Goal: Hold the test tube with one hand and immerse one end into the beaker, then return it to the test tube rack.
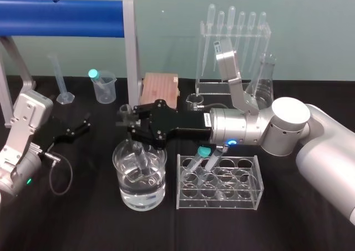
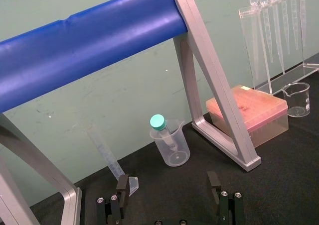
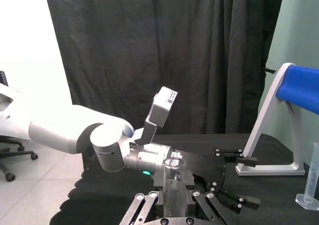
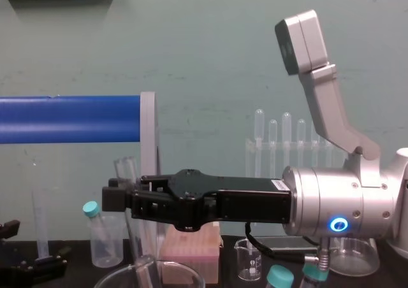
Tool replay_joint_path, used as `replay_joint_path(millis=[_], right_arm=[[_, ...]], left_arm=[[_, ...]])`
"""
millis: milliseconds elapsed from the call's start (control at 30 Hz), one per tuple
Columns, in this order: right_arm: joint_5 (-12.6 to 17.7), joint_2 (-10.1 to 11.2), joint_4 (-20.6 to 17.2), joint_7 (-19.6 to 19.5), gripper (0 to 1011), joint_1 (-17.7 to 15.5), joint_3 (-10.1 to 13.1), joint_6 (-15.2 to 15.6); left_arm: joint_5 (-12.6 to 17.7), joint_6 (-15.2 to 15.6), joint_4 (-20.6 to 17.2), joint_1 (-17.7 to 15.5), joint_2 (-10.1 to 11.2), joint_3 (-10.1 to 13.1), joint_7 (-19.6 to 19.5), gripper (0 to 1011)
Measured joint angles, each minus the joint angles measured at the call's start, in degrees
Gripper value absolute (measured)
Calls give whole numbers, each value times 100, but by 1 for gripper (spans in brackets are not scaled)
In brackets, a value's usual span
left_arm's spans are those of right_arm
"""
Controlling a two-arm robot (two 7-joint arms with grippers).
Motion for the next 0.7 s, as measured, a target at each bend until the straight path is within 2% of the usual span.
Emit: replay_joint_path(millis=[700], right_arm=[[-15, 8, 6, 2, 225, -7, -2, 34]], left_arm=[[0, 0, 0, 0, 0, 0, 0, 1000]])
